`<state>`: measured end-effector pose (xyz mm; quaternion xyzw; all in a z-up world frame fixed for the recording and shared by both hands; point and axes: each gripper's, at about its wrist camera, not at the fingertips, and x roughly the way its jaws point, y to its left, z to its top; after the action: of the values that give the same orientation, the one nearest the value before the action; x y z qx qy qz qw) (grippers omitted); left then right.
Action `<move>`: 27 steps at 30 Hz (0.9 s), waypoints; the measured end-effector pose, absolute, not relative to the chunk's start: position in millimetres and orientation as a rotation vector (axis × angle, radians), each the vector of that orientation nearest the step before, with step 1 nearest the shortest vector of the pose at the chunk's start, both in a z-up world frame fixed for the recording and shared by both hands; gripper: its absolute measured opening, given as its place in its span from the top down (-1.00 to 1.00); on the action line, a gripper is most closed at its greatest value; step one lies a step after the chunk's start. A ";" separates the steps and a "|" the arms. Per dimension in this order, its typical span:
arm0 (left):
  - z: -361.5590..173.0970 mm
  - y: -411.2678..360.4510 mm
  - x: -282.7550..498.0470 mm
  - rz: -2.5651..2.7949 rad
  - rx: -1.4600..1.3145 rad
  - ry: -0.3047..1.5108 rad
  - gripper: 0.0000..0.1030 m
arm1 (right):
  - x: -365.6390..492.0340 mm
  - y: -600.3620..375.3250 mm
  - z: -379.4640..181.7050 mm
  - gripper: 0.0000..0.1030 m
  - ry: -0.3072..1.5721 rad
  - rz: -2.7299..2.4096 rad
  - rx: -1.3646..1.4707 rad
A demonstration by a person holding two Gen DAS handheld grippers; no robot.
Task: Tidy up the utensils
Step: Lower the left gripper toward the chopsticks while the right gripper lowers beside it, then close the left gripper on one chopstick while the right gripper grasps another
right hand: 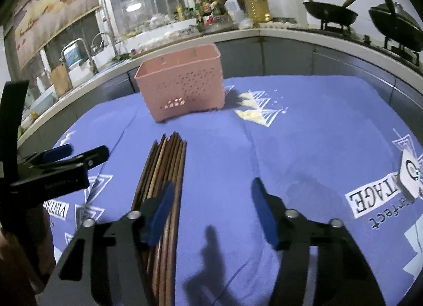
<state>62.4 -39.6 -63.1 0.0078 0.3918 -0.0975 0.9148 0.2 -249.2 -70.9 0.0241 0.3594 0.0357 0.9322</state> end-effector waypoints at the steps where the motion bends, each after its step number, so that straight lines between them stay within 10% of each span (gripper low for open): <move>1: -65.6 -39.3 63.3 -0.233 0.002 0.831 -0.54 | 0.0 -247.1 -72.2 0.12 0.743 0.083 0.044; 7: -85.3 -44.5 61.7 -0.436 -0.088 1.003 0.15 | 0.5 -229.0 -81.0 0.29 0.789 0.153 -0.006; 27: -100.1 -65.9 50.9 -0.369 0.057 1.035 0.32 | 3.5 -200.3 -112.8 0.29 0.851 0.119 -0.242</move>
<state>50.9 -65.9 -100.1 0.0270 0.4919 -0.1752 0.8524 3.5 -200.3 -112.9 -0.1172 0.4116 0.0574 0.9019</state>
